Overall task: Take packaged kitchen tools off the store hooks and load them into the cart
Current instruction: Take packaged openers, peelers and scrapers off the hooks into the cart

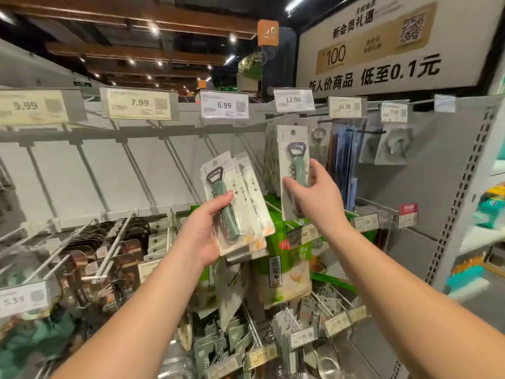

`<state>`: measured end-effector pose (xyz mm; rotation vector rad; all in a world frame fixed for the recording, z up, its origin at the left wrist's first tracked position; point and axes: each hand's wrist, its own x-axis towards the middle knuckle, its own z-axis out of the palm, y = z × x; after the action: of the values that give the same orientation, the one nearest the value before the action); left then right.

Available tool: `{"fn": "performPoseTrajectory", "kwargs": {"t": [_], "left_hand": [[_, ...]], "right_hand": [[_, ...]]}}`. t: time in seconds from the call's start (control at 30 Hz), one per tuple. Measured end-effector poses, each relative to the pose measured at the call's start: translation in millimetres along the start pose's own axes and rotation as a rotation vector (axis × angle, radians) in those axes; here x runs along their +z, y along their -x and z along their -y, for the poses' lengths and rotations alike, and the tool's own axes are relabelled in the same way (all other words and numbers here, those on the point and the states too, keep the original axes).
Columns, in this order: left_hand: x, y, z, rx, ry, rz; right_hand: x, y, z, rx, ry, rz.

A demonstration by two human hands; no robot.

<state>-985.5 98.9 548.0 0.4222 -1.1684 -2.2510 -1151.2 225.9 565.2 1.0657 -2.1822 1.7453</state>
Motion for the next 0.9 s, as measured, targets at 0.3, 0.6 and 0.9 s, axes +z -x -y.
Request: {"fn": "performPoseTrajectory", "kwargs": {"t": [0.3, 0.6, 0.9], "left_hand": [[-9, -15, -11, -0.014, -0.005, -0.019], [-13, -22, -15, -0.039, 0.008, 0.004], [-16, -28, -18, 0.008, -0.006, -0.029]], "right_hand": [[17, -21, 9, -0.048, 0.018, -0.087], [25, -42, 6, -0.041, 0.046, -0.096], [52, -65, -10, -0.047, 0.117, -0.039]]}}
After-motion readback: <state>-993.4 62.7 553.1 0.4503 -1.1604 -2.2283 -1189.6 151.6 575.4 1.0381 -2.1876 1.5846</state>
